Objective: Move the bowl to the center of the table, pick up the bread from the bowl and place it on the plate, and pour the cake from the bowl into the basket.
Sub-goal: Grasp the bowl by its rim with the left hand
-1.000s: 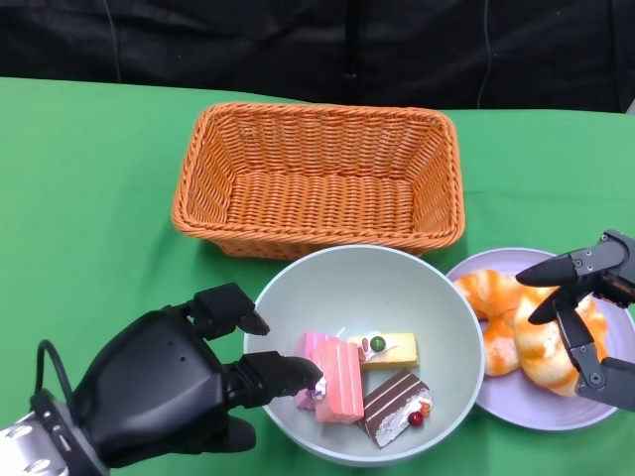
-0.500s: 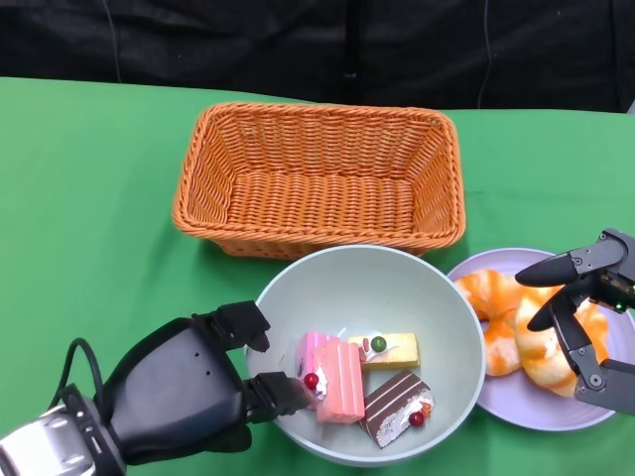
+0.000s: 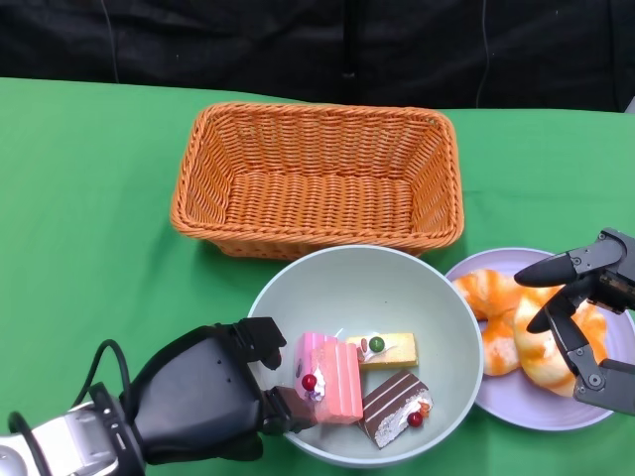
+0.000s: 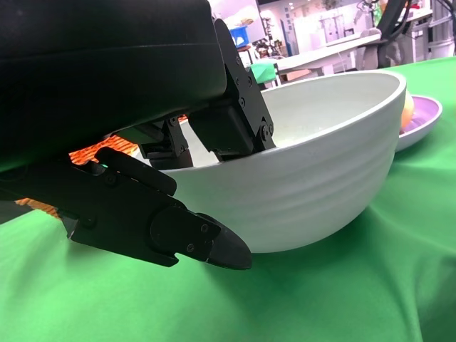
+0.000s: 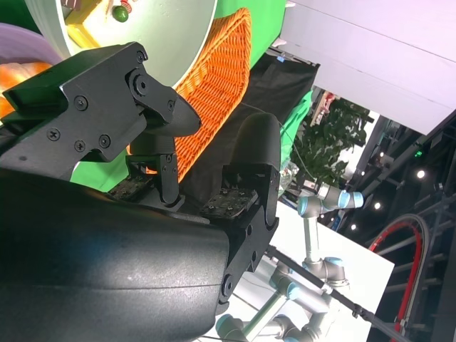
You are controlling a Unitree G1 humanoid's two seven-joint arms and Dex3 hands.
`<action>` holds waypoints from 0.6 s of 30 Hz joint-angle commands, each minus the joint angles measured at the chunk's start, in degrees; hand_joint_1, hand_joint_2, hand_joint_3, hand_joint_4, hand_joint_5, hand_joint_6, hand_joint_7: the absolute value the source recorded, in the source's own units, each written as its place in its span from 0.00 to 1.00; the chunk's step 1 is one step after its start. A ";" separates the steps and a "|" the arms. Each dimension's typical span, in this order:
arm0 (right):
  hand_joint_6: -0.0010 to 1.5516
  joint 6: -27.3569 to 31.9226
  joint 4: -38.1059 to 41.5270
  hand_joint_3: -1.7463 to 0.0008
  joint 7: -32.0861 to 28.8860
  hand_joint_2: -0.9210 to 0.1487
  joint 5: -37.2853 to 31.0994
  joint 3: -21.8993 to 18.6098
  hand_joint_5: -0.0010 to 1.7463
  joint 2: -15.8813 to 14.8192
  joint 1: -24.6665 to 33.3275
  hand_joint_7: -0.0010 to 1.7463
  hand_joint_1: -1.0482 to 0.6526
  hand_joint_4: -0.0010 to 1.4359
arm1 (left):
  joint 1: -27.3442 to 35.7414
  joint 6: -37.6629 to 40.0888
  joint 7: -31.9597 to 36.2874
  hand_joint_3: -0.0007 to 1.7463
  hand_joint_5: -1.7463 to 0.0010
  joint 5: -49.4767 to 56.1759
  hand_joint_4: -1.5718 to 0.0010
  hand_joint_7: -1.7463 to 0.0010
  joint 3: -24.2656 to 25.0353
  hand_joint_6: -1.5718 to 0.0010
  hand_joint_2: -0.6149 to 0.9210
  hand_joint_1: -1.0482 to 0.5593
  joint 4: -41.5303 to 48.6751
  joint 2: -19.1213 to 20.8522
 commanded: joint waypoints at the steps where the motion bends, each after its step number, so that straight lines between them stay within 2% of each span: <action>1: 0.42 0.20 -0.10 0.43 0.01 0.32 0.45 -0.33 0.72 -0.17 0.10 0.55 0.62 0.53 | -1.35 0.86 1.00 0.00 0.43 0.71 0.66 0.92 -1.49 0.38 0.95 0.37 1.83 0.40; 6: 0.42 0.52 -0.25 0.42 0.03 0.34 0.44 -0.31 0.72 -0.17 0.07 0.55 0.63 0.53 | -2.22 1.87 2.62 0.00 0.49 1.17 0.61 0.93 -2.97 0.36 0.94 0.37 3.34 0.15; 10: 0.43 0.56 -0.18 0.40 0.15 0.34 0.46 -0.30 0.72 -0.26 -0.06 0.55 0.63 0.54 | -3.07 2.44 3.95 0.00 0.57 1.52 0.54 0.95 -4.38 0.32 0.93 0.40 4.73 0.01; 18: 0.43 0.56 -0.18 0.39 0.19 0.35 0.46 -0.33 0.71 -0.23 -0.07 0.55 0.63 0.54 | -3.52 3.14 4.59 0.00 0.59 1.10 0.53 0.96 -5.45 0.32 0.93 0.40 4.93 0.49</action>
